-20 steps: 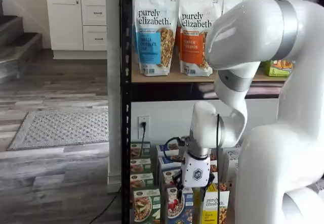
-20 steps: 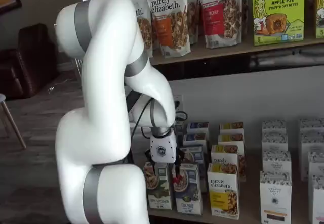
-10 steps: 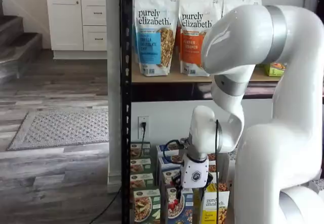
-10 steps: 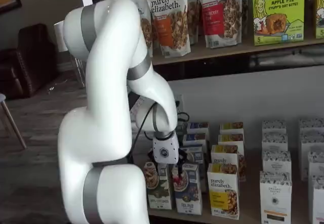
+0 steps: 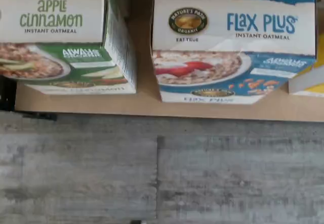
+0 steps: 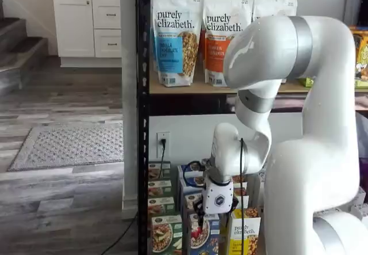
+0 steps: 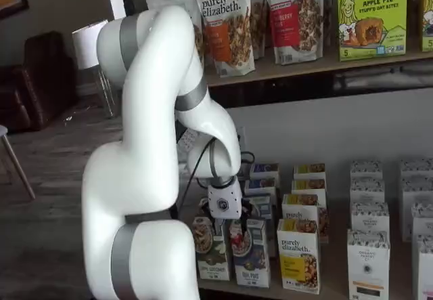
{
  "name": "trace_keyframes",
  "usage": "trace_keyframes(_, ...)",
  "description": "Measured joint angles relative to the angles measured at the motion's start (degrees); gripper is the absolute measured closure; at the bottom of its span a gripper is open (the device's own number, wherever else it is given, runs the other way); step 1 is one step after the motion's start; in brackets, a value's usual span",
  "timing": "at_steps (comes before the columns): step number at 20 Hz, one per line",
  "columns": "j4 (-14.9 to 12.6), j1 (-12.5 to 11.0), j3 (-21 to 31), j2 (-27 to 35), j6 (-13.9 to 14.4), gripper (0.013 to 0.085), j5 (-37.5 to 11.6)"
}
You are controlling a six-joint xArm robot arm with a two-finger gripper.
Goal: Pick up the blue and white box that is on the bottom shelf, the second box from the left
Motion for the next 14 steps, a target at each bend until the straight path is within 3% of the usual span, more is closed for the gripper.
trace_keyframes(6, -0.3, 0.1, -4.8, 5.0, 0.4, 0.013, -0.7)
trace_keyframes(14, -3.6, -0.1, -11.2, 10.8, 3.4, 0.013, -0.1)
